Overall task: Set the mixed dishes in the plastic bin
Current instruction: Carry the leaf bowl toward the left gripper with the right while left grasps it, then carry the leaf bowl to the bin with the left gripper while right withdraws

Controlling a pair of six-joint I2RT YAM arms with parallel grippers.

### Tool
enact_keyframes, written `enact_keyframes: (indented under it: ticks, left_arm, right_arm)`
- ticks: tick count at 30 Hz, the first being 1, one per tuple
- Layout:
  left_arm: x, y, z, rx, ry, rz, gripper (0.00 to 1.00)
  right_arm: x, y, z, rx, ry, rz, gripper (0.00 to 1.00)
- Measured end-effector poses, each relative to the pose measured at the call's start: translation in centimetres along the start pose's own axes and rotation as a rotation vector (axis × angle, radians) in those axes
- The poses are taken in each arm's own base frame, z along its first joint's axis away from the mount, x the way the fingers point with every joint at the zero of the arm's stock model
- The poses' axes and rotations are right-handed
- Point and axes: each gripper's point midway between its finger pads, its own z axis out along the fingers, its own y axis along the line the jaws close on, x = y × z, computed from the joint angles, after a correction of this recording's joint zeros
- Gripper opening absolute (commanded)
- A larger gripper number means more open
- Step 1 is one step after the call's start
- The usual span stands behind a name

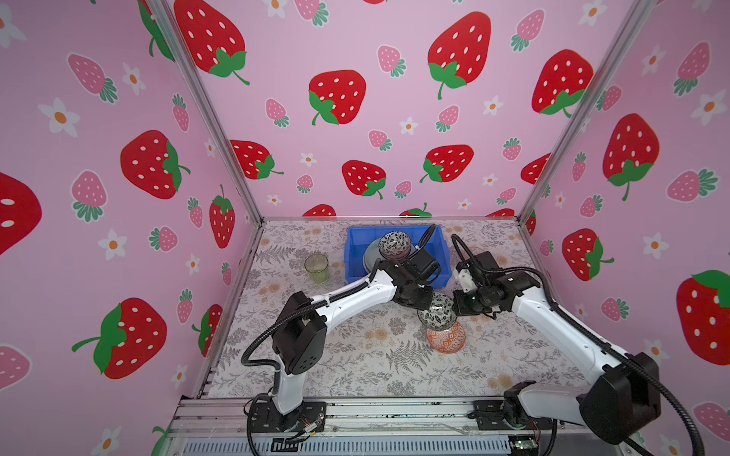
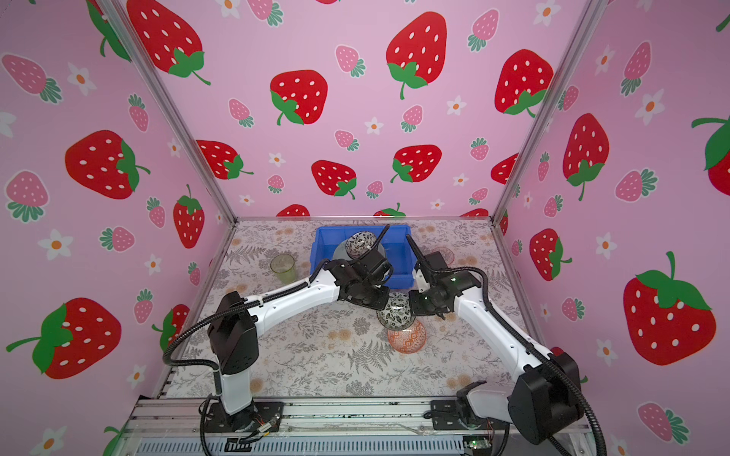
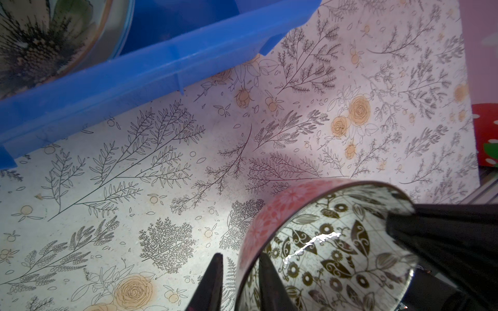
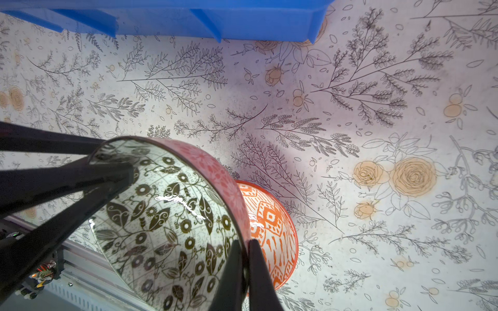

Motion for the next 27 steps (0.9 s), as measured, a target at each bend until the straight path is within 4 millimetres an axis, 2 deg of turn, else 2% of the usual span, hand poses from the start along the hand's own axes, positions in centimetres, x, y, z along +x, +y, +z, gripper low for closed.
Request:
enact_keyframes:
  ticks: [3,8,9,14,18,23,27]
  left_arm:
    - [0.1,0.1,0.1,-0.002,0.004,0.0,0.22]
    - [0.3,0.1,0.1,0.001,0.011,0.009,0.07]
    - [0.3,0.1,0.2,0.001,0.011,0.006,0.01]
    - [0.3,0.1,0.1,0.002,0.011,0.007,0.0]
    - [0.3,0.1,0.0,-0.002,0.007,0.01,0.0]
    - [0.6,0.8,-0.4,-0.028,0.018,0.022,0.0]
    - [0.7,1.5,-0.5,-0.041,0.031,0.016,0.0]
  right_arm:
    - [-0.3,0.1,-0.1,-0.002,-0.008,-0.002,0.01]
    - [-0.5,0.1,-0.1,-0.003,-0.016,-0.005,0.01]
    - [-0.5,0.1,-0.1,-0.003,-0.016,-0.006,0.01]
    - [-0.5,0.1,-0.2,-0.002,-0.018,-0.007,0.03]
    - [-0.6,0.2,-0.2,-0.005,-0.02,-0.007,0.14]
    - [-1.7,0.6,-0.9,-0.018,-0.061,-0.004,0.41]
    - [-2.6,1.0,-2.6,-0.03,-0.131,0.001,0.59]
